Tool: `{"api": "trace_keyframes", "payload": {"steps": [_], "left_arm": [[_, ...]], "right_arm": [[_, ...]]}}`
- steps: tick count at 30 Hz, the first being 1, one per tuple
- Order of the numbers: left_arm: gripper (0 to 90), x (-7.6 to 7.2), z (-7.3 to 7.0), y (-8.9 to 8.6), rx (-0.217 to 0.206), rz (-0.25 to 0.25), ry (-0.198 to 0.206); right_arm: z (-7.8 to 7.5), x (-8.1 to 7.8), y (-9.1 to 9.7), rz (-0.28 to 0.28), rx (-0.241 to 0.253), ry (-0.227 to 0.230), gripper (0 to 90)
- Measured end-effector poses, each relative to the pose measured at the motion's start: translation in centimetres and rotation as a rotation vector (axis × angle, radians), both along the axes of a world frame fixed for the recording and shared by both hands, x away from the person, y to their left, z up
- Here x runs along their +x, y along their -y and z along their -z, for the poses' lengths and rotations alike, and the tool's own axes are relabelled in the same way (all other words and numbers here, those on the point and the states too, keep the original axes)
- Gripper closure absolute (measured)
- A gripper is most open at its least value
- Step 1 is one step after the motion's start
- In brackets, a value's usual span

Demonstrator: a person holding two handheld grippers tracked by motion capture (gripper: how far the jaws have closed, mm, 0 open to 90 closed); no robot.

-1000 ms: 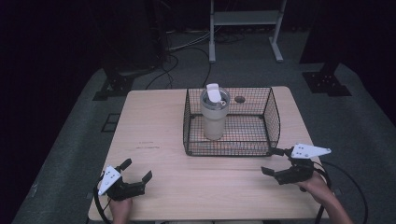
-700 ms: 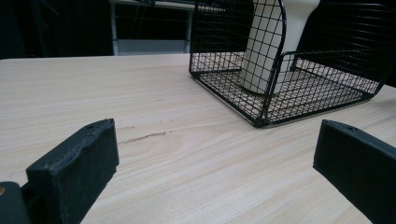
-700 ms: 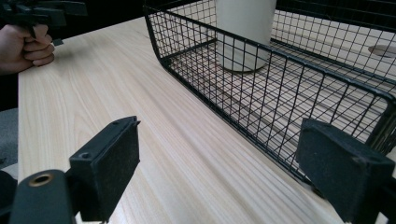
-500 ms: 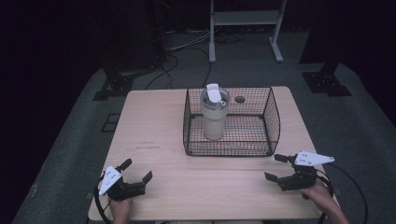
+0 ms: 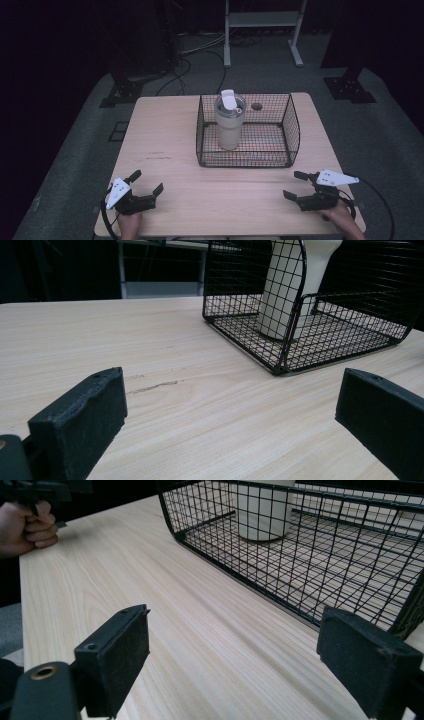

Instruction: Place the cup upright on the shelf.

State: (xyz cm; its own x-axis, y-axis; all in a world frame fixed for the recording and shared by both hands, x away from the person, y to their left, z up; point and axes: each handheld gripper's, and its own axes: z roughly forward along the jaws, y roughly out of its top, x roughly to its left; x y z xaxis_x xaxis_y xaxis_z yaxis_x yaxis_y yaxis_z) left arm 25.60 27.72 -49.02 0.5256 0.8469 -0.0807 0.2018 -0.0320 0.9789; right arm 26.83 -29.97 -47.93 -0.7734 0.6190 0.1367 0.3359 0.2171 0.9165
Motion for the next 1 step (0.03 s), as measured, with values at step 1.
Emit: {"api": "trace_keyframes", "payload": {"steps": [1], "left_arm": [[0.0,0.0,0.0,0.0,0.0,-0.001,0.0]], "right_arm": [[0.04,-0.11,-0.01,0.003,0.003,0.003,12.9]]}}
